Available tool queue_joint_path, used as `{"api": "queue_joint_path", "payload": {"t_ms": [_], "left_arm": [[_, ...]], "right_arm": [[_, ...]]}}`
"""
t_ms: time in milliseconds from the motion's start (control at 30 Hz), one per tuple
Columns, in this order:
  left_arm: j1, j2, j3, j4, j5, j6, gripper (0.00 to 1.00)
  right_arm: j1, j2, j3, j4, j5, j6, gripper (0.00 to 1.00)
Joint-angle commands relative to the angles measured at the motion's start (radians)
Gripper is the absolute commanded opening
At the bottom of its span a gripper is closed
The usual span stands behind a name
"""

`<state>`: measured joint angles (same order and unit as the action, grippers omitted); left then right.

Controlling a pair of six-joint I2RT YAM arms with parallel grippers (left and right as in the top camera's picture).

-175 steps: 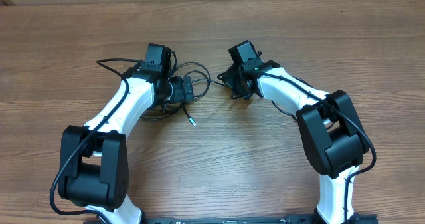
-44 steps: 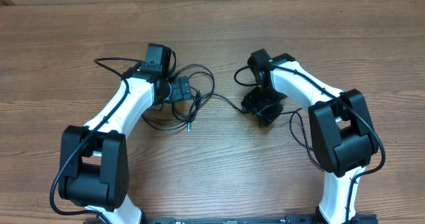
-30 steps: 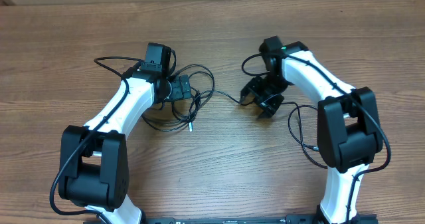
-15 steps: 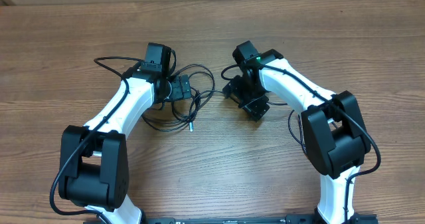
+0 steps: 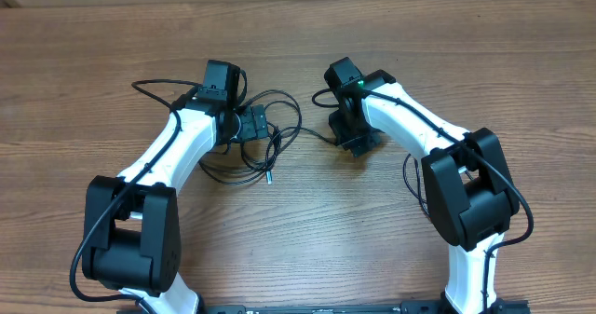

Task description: Untangle cables

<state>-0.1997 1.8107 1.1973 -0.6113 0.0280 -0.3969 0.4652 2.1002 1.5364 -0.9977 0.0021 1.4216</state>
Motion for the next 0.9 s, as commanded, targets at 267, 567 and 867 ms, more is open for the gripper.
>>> {"api": "queue_joint_path", "payload": {"t_ms": [267, 567, 867], "left_arm": [[-0.004, 0.001, -0.058, 0.071, -0.009, -0.024, 0.42], [-0.004, 0.001, -0.114, 0.134, -0.002, -0.038, 0.15], [-0.004, 0.001, -0.114, 0.133, -0.002, -0.037, 0.09]], "right_arm": [[-0.070, -0.125, 0.225, -0.075, -0.225, -0.696, 0.04], [-0.097, -0.278, 0.250, -0.069, -0.227, -0.763, 0.04], [-0.212, -0.350, 0.250, 0.054, -0.534, -0.855, 0.04]]}}
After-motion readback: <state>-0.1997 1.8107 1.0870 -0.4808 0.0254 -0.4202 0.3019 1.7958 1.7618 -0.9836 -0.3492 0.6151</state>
